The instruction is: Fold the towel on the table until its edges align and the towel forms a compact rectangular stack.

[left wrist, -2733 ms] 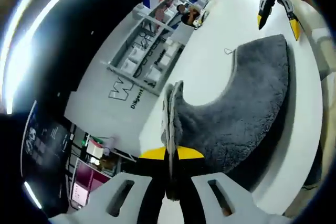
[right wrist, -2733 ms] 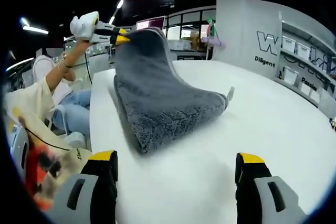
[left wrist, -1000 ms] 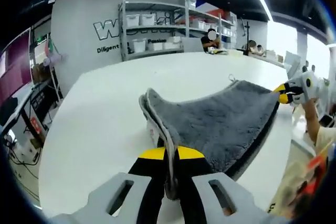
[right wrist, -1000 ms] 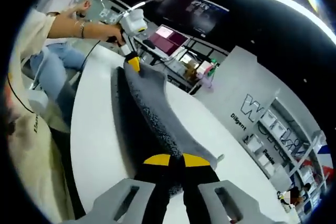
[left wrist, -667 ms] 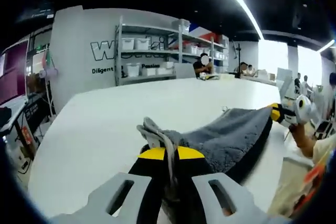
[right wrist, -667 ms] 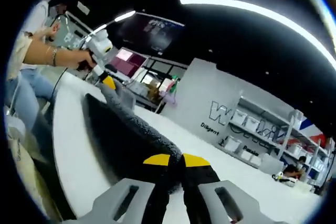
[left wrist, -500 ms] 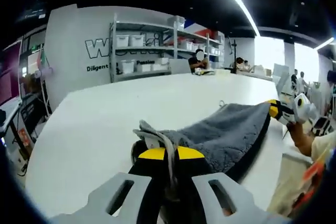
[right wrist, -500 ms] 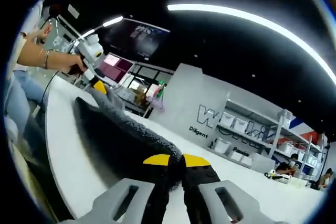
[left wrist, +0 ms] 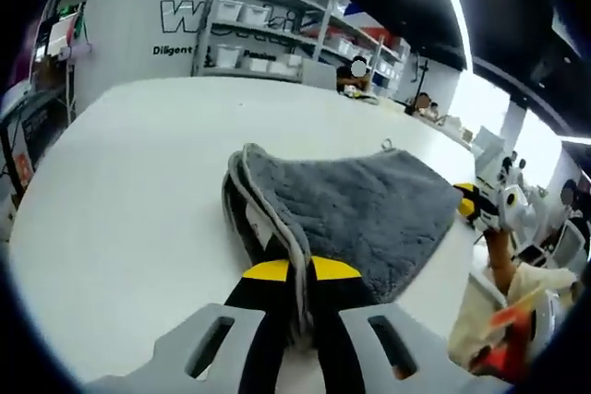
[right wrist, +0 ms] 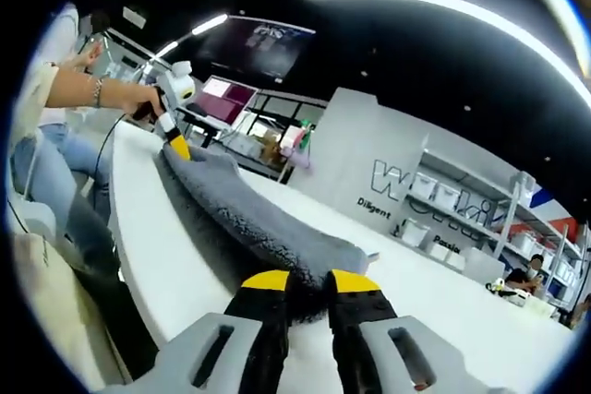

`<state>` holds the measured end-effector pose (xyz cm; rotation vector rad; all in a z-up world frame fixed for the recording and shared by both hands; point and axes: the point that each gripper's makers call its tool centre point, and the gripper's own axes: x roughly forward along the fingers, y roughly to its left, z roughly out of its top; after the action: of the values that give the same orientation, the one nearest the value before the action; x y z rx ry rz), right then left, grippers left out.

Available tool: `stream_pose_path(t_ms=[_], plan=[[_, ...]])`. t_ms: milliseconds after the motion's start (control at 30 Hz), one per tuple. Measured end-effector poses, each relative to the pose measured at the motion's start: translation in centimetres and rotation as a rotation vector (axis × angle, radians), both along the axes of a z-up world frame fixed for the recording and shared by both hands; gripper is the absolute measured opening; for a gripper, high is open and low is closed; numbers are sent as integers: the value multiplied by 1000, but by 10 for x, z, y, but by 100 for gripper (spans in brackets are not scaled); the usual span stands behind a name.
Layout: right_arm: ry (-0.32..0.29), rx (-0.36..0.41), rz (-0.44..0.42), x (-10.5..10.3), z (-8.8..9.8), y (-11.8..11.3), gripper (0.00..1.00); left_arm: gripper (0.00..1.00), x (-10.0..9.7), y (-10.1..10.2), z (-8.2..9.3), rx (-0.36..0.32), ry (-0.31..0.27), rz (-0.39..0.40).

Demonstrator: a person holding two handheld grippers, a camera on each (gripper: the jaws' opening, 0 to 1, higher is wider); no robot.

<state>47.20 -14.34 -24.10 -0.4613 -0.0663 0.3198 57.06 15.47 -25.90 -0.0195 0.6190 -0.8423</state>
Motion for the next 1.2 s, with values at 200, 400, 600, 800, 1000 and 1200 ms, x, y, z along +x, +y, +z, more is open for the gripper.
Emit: stream_pose_path(t_ms=[200,400,600,800,1000,1200], plan=[[59,11,25,-2,-2,-3,18,12,-5,2,-8,-3,19,6],[141,102,126,-20,8,2,28,23,-1,4,0,-48,-43,32],[299,253,252,-40,16,1,44,43,-10,18,34,-193,-153,96],[441,324,283,-29,13,-6,64,81,-18,29,43,-124,-265,48],[544,382,254,-11,2,-11,86,97,-28,36,27,-56,-256,16],[575,452,240,4,12,-15,91,99,-48,37,29,-107,-255,13]])
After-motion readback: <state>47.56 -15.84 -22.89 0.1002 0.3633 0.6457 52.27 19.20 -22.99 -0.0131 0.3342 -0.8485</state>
